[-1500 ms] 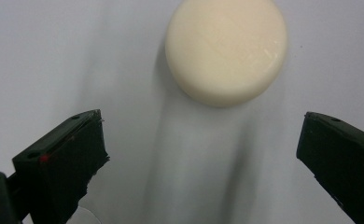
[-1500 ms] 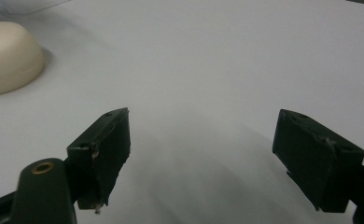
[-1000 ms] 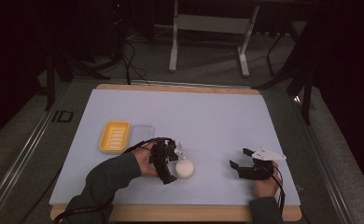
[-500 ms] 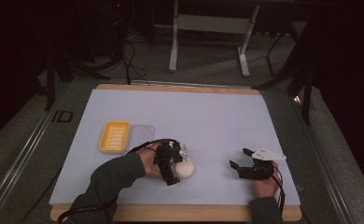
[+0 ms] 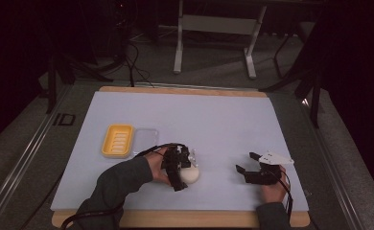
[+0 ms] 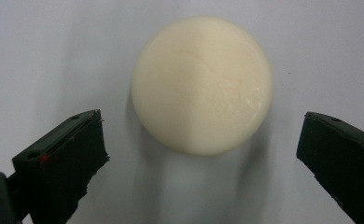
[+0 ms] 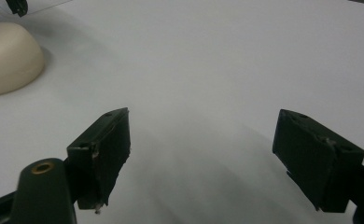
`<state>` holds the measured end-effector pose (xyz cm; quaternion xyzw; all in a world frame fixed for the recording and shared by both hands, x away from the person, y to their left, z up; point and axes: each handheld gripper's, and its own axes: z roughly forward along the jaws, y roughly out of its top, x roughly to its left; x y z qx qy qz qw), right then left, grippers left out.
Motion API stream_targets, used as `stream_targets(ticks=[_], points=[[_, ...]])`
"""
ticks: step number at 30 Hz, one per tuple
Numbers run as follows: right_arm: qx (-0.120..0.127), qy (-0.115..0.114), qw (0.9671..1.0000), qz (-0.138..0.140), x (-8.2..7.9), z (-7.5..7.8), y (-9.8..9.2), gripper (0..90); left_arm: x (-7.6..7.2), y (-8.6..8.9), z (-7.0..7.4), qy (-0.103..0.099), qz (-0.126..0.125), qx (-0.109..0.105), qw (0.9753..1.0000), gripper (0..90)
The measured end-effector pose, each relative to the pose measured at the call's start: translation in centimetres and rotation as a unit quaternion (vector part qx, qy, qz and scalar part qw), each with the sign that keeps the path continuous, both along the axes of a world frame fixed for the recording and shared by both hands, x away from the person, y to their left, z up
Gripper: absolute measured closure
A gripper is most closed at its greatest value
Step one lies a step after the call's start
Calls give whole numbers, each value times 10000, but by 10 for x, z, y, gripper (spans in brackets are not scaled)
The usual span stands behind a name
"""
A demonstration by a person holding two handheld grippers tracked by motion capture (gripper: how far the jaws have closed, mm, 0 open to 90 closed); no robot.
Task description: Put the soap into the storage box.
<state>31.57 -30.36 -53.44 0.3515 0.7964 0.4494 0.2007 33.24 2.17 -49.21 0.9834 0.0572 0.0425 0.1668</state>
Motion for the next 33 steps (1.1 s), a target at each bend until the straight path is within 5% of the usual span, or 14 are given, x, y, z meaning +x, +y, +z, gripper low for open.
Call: stream_targets(ticks=[33], points=[[-9,-14,10000,27,0,0,0,187,8,-21,-11,128,-249,238,9993,150]])
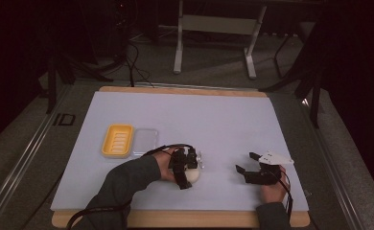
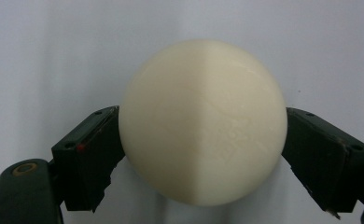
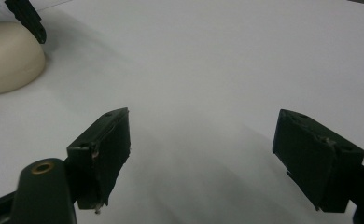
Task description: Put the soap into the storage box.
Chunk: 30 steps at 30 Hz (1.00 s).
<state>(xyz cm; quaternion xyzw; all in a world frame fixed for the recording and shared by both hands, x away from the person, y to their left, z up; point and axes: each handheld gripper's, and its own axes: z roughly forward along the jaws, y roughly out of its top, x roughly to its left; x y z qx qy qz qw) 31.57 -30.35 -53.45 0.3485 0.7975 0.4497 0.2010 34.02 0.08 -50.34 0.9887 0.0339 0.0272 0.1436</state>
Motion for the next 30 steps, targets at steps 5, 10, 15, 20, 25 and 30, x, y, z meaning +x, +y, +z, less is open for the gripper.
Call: stream_targets(ticks=[5,10,15,20,25,30], points=[[-10,-9,10000,10,0,0,0,187,0,-4,-3,-8,3,127,9999,181],[-13,-2,10000,20,0,0,0,187,2,-6,-2,10,12,122,9999,213],[-13,-3,10000,22,0,0,0,186,3,-8,-1,87,8,224,9997,235],[-13,-1,10000,25,0,0,0,186,3,-11,-1,83,-34,329,9994,238],[-12,-1,10000,27,0,0,0,186,3,-12,0,71,-139,425,9990,241],[-9,3,10000,29,0,0,0,186,3,-14,2,57,-242,576,9980,243]])
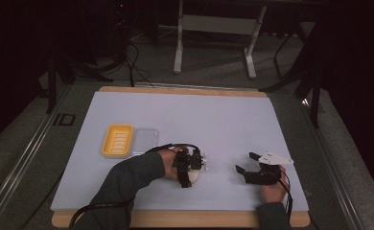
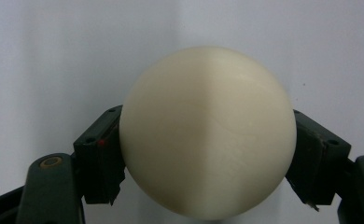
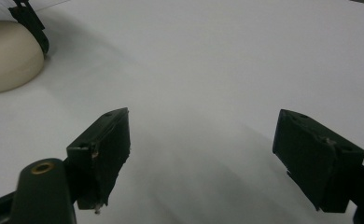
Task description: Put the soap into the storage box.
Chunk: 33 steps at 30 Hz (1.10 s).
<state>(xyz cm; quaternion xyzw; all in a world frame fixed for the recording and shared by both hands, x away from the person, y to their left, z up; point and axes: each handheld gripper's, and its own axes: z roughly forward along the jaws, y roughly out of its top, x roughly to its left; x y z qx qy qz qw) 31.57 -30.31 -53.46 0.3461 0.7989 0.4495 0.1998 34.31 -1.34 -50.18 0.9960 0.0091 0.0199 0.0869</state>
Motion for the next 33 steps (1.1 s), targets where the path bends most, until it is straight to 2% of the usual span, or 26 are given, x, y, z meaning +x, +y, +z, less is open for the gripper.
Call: stream_targets(ticks=[13,18,33], points=[[-2,-1,10000,2,0,0,0,186,4,6,2,-89,-7,212,9997,244],[-4,-2,10000,1,0,0,0,186,7,11,3,-99,74,290,9995,244],[-6,-4,10000,1,0,0,0,186,18,28,10,-56,298,249,9992,245]])
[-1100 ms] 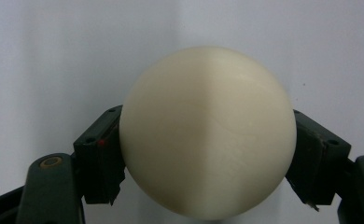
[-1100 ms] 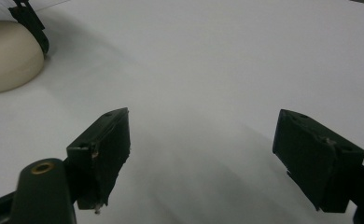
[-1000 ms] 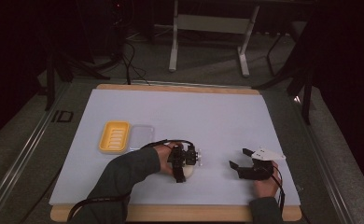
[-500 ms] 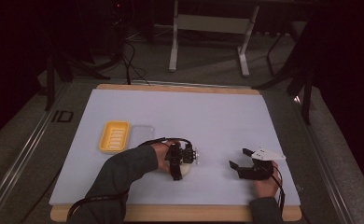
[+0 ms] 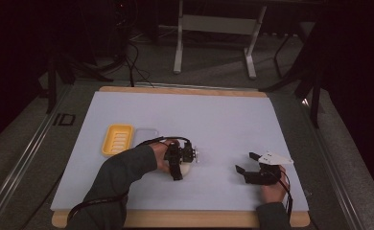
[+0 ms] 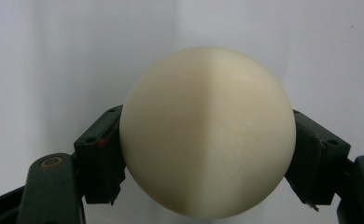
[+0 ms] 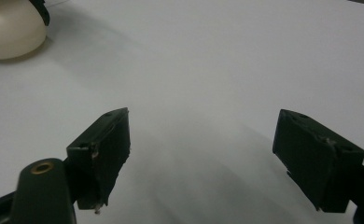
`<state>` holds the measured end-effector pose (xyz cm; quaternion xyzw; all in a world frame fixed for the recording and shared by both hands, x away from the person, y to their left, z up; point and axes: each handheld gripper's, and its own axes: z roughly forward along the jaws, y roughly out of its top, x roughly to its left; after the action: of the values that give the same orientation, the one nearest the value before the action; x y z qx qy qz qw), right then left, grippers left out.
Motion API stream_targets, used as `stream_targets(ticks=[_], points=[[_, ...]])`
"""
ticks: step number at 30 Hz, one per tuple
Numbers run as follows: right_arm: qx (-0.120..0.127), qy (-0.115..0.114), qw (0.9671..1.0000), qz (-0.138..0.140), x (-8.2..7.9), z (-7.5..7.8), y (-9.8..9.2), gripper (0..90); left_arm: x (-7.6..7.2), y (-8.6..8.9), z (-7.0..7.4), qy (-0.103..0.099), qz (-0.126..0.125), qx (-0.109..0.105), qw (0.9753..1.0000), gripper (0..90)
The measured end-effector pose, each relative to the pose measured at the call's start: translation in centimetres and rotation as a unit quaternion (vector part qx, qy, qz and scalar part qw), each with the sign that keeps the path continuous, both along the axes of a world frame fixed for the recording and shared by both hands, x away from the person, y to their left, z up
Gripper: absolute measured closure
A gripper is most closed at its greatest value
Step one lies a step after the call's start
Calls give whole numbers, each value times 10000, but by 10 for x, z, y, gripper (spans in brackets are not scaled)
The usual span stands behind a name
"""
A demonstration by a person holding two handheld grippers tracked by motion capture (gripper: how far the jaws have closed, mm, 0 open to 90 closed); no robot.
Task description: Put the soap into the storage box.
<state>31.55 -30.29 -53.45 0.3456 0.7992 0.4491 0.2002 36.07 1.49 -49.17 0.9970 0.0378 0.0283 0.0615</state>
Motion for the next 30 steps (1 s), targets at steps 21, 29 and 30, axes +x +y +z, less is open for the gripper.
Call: stream_targets(ticks=[21,29,30], points=[[-3,-3,10000,-1,0,0,0,186,13,27,13,-46,375,-77,9993,245],[-2,-3,10000,-2,0,0,0,186,16,35,19,-93,470,-77,9988,245],[-3,-4,10000,-1,0,0,0,186,17,36,19,-90,489,-85,9987,244]])
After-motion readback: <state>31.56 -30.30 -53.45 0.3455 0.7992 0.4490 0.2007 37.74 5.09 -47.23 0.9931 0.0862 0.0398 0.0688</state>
